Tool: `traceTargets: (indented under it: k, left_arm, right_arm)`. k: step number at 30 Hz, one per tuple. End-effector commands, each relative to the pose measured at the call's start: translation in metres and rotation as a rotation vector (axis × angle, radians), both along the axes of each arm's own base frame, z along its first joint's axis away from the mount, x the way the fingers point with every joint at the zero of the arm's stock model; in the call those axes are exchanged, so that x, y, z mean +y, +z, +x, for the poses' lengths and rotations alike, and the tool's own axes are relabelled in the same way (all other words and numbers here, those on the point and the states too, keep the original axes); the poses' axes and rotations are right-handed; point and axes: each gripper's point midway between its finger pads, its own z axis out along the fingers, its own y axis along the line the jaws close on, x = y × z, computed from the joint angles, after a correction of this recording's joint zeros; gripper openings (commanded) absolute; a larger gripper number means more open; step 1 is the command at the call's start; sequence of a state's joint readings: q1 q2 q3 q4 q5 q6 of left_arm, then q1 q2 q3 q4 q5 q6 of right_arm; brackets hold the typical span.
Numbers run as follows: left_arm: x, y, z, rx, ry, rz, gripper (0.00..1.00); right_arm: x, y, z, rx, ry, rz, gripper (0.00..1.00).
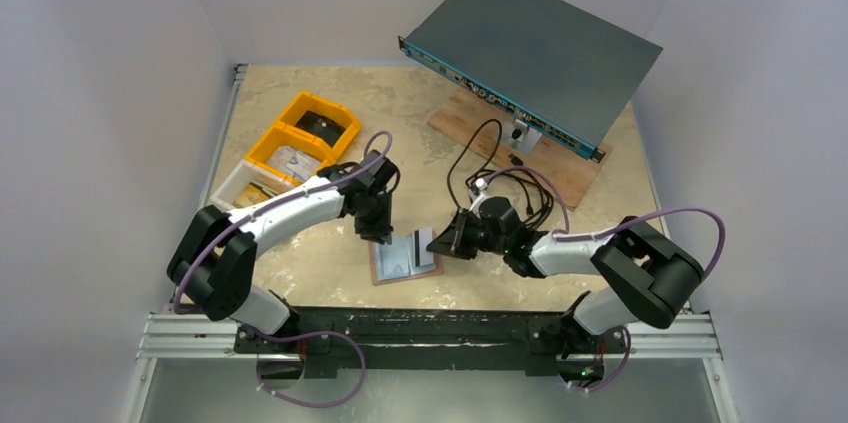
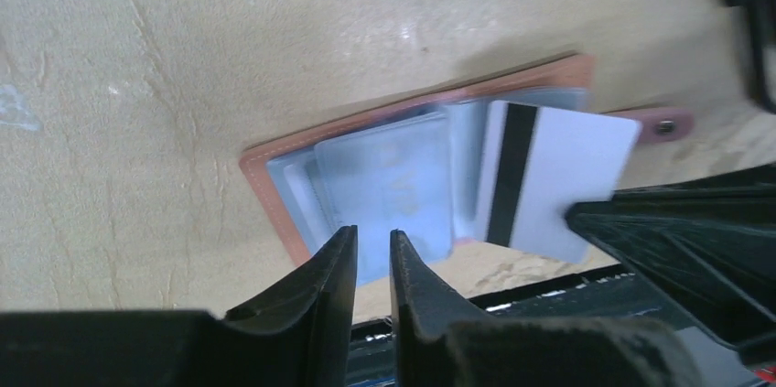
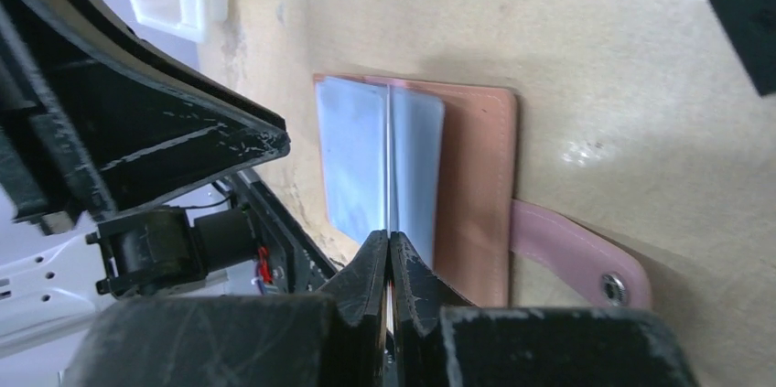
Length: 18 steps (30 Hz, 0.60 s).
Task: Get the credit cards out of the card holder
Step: Remove the credit card from the card holder, then place the credit card in the storage box.
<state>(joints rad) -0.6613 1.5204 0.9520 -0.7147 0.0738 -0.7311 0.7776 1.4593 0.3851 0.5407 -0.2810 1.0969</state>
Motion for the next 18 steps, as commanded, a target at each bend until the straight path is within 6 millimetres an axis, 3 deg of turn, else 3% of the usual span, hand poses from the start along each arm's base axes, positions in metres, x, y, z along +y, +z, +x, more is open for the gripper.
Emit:
traceTargets:
  k: [1,6,12,18]
  left_arm:
    - [-0.012,0.046,0.015,-0.102,-0.024,-0.089,0.25]
    - [-0.009,0.068,0.016,-0.138,-0.021,-0.142,0.45]
    - [-0.005,0.101,0.019,-0.204,-0.012,-0.306,0.61]
    - [-0.012,0.136,0.021,-0.271,-0.025,-0.528,0.63]
  right_arm:
    - [0.016,0.028,0.008,-0.057,0.049,0.074,0.00]
    - [0.020,0.052,0.011,-0.093,0.062,0.105,0.00]
    - [0.026,0.089,0.015,-0.131,0.086,0.186,0.00]
    - [0.024,0.127,0.022,-0.152,0.114,0.315,0.00]
